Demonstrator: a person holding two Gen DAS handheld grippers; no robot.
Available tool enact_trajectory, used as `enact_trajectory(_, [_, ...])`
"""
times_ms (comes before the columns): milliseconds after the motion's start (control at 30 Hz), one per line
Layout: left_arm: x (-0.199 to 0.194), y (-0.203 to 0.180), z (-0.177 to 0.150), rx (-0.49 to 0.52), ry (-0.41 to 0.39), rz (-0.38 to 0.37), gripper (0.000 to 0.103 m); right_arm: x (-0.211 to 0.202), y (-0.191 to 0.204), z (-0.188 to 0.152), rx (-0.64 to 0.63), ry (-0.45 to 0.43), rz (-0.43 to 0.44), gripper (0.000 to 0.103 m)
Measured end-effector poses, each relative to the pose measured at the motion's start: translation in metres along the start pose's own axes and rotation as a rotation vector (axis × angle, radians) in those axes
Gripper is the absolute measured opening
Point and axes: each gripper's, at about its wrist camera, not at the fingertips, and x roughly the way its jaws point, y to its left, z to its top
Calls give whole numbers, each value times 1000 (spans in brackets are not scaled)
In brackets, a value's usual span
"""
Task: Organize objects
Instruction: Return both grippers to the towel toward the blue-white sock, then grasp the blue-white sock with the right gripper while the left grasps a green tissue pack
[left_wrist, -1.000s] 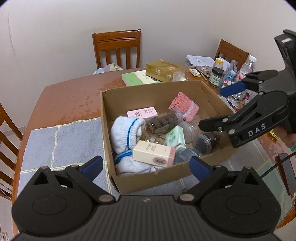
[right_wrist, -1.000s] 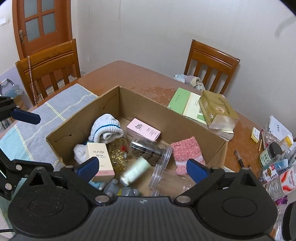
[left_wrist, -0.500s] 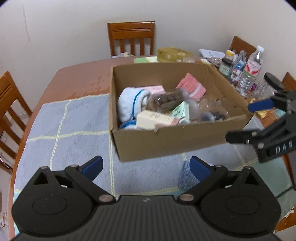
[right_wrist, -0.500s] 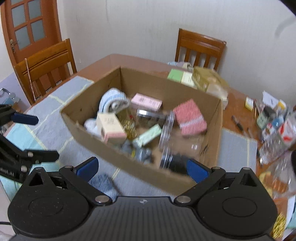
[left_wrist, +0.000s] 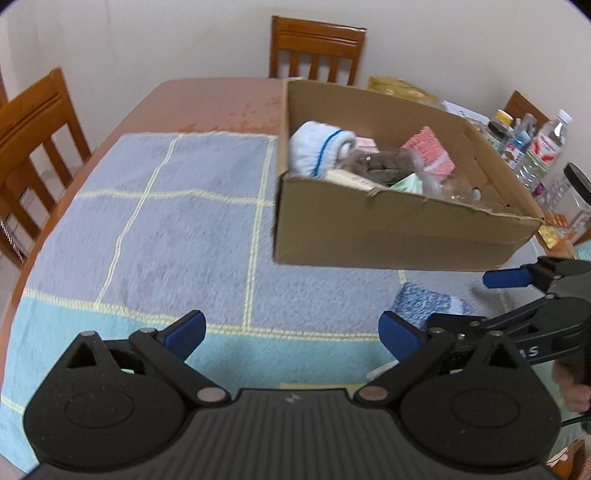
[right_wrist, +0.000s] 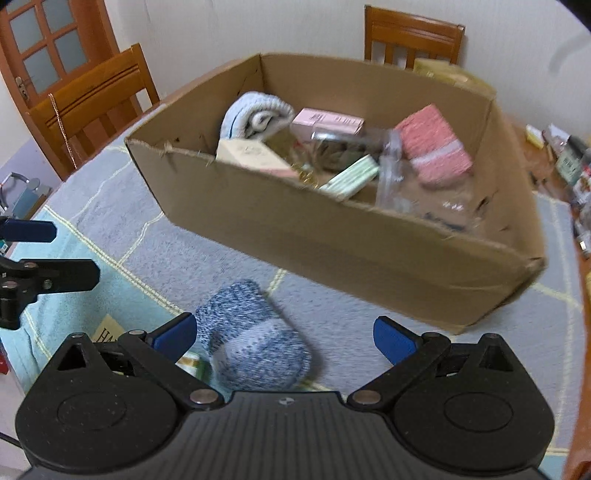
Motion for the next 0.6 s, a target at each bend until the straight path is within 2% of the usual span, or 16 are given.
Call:
enact_trajectory(233, [4, 21, -5, -21, 5, 13, 100, 29, 22, 4, -21, 27, -36, 103])
enact_trajectory(600, [19, 30, -1, 16, 20, -53, 100, 42, 23, -6, 16, 34, -117, 103])
